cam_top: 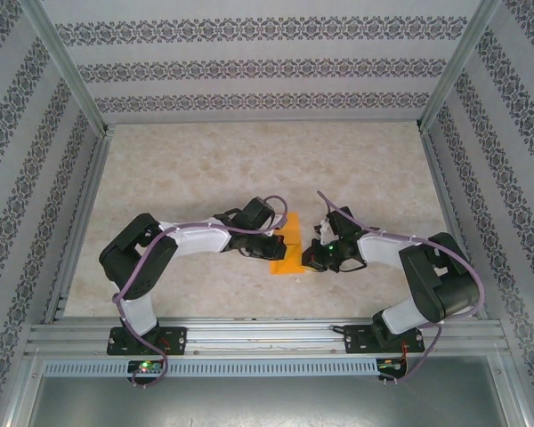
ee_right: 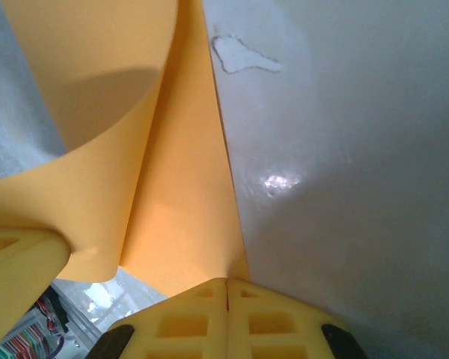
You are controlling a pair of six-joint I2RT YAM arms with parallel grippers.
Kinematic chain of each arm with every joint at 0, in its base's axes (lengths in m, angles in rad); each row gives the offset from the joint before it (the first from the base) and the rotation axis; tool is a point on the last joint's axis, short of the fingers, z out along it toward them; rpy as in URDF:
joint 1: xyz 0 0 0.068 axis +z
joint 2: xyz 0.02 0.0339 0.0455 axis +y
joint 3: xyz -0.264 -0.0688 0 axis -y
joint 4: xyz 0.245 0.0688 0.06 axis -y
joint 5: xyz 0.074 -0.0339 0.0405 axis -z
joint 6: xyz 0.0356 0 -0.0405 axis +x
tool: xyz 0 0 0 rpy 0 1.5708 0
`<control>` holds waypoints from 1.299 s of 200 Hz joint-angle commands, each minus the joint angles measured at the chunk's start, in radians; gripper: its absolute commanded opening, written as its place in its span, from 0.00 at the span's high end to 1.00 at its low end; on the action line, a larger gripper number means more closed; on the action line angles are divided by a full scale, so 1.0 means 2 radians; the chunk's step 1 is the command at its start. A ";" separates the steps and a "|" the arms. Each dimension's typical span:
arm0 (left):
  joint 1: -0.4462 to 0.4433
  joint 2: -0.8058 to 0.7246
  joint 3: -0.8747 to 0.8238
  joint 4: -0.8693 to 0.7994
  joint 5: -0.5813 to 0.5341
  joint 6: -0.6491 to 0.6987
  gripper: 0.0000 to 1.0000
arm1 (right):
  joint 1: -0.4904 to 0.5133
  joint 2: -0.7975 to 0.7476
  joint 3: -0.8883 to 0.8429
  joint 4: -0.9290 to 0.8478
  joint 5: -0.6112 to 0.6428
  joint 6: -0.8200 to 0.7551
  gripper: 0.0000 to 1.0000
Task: Fold a paper plane with a square sheet of paper (fold left side to right side)
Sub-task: Fold the triangle a second time at the center of the table.
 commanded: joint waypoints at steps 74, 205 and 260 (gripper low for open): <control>0.034 0.011 -0.014 -0.001 0.015 0.058 1.00 | 0.010 0.028 0.006 -0.052 0.050 -0.026 1.00; 0.051 0.033 0.010 -0.011 0.026 0.086 1.00 | 0.010 0.036 0.009 -0.057 0.055 -0.029 1.00; 0.051 0.045 0.024 -0.016 0.029 0.095 1.00 | 0.010 0.039 0.009 -0.056 0.054 -0.029 1.00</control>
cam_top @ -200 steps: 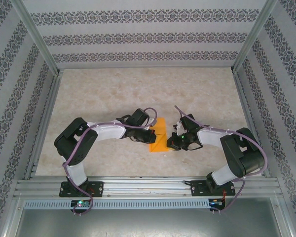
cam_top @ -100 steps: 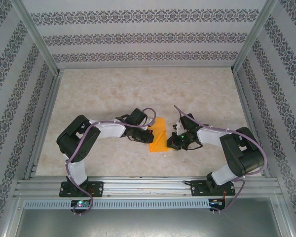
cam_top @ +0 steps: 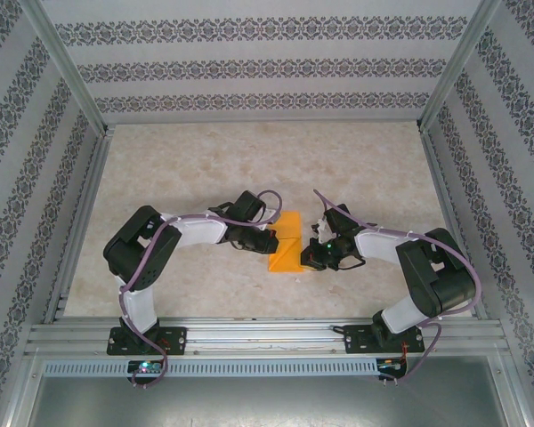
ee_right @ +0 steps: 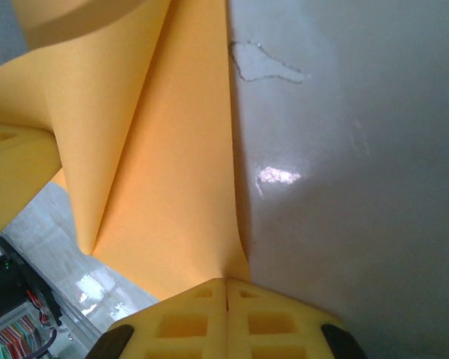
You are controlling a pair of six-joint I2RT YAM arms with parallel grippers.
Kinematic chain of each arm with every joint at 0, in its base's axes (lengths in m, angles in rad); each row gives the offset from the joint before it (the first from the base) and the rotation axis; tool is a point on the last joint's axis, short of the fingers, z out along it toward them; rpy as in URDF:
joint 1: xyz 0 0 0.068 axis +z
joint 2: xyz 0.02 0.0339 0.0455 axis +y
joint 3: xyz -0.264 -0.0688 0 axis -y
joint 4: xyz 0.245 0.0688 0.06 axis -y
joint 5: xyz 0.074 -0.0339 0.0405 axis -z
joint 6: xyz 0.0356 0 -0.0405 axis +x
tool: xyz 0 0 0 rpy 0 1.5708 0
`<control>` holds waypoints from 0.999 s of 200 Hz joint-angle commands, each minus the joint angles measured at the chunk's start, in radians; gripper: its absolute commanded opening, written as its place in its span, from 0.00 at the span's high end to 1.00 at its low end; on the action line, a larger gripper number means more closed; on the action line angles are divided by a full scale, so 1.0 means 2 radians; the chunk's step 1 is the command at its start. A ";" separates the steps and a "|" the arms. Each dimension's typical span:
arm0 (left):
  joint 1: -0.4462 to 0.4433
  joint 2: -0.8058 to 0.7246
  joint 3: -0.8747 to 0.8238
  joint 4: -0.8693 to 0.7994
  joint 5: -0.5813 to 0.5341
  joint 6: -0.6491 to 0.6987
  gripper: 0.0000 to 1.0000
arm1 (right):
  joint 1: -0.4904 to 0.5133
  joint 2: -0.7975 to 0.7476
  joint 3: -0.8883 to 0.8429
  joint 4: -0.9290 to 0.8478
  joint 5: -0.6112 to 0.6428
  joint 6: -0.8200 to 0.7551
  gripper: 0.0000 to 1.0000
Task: Fold a paper plane with a square sheet of paper (fold left side to right side)
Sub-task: Fold the triangle a second time at the center of the table.
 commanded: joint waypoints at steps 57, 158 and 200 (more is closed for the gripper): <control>0.006 0.017 0.013 -0.022 0.001 0.025 1.00 | 0.007 0.022 -0.009 -0.035 0.055 -0.011 1.00; 0.006 0.033 0.002 -0.019 -0.012 0.029 1.00 | 0.006 -0.005 -0.002 -0.021 0.026 0.000 1.00; 0.006 0.034 -0.004 -0.023 -0.016 0.032 1.00 | -0.009 -0.063 0.001 0.004 0.004 0.021 0.98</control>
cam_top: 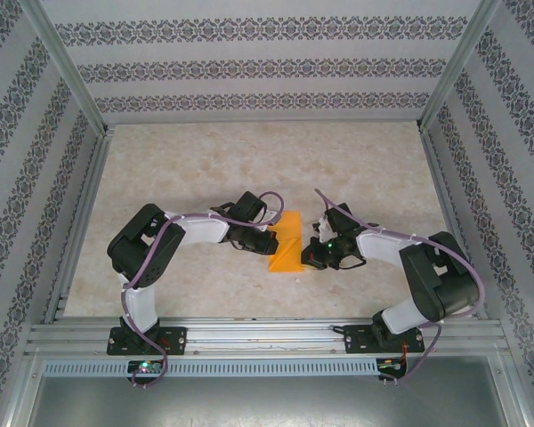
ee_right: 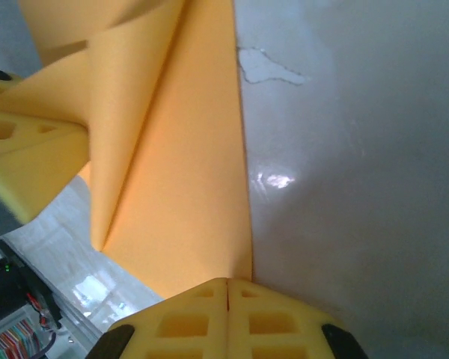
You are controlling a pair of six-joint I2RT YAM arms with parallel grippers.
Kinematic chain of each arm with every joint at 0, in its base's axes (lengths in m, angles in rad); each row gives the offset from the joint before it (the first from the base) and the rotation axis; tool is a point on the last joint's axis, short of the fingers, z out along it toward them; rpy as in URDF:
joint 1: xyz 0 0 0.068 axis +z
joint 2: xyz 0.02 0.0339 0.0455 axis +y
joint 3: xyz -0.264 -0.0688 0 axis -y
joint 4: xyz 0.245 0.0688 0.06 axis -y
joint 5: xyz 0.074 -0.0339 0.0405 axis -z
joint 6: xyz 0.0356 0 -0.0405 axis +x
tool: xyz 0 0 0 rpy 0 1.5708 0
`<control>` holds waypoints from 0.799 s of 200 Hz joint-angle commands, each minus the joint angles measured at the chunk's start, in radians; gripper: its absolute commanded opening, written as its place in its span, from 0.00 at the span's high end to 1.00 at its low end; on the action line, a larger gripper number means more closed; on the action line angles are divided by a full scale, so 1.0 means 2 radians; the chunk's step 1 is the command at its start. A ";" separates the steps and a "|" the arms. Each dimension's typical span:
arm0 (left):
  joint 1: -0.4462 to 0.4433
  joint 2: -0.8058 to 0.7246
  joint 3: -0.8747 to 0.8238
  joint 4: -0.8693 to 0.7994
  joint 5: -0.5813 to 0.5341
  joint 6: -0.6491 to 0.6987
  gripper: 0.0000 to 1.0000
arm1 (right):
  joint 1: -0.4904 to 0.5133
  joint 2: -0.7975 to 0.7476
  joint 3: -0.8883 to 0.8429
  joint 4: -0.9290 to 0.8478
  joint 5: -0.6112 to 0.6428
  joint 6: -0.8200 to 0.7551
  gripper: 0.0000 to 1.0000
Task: Fold a paper plane with a square sheet of paper (fold left side to right side)
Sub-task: Fold the triangle a second time at the center of the table.
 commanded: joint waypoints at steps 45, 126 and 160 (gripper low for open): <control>0.005 0.020 -0.008 -0.018 -0.014 0.019 1.00 | 0.004 -0.019 -0.002 0.131 -0.031 0.077 1.00; 0.003 0.022 -0.006 -0.021 -0.014 0.018 1.00 | 0.040 0.058 0.026 0.176 -0.017 0.095 1.00; 0.001 0.023 -0.004 -0.021 -0.014 0.016 1.00 | 0.044 0.069 0.034 0.177 -0.019 0.092 1.00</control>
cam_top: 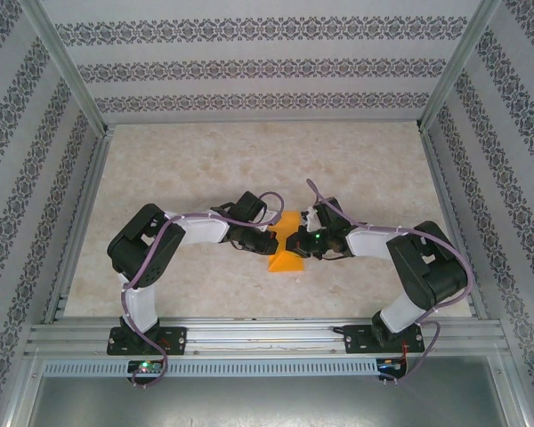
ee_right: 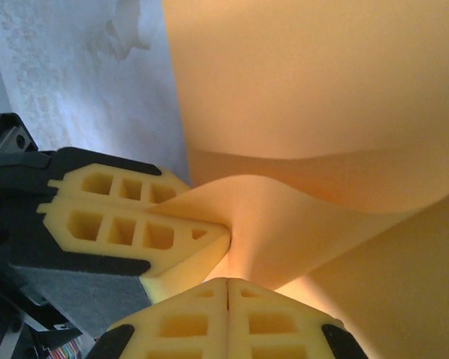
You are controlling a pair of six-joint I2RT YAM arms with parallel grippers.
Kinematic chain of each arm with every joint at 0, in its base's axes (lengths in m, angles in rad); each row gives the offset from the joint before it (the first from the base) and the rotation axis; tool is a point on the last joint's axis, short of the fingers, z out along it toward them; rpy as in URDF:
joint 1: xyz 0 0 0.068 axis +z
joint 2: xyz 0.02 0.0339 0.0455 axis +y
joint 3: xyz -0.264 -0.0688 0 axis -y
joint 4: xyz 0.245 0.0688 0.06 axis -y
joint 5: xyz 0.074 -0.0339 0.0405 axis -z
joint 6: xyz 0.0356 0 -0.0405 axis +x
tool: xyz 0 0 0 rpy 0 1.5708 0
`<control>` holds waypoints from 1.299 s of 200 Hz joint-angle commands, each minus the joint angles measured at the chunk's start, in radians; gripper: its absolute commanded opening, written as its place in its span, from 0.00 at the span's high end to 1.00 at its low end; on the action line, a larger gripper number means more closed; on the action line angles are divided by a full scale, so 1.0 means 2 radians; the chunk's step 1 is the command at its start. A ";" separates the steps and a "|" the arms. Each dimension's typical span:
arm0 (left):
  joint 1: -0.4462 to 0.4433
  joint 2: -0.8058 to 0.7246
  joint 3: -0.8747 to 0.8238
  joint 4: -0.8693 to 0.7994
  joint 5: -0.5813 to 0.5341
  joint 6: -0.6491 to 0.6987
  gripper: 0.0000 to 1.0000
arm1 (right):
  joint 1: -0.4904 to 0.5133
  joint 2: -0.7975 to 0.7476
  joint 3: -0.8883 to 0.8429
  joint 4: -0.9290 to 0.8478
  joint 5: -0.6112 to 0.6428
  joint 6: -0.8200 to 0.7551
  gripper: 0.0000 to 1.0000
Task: Fold a paper plane with a square sheet of paper (fold left side to right side)
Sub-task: Fold the triangle a second time at the center of the table.
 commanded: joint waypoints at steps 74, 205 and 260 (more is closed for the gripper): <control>0.000 0.025 -0.002 -0.023 -0.015 0.012 1.00 | 0.015 0.030 0.022 -0.015 0.018 -0.012 1.00; -0.001 0.006 -0.011 -0.019 -0.014 0.008 0.90 | 0.014 0.047 0.017 -0.062 0.054 -0.044 1.00; 0.011 -0.073 0.001 -0.064 -0.030 0.002 0.73 | 0.015 0.041 0.013 -0.059 0.053 -0.048 1.00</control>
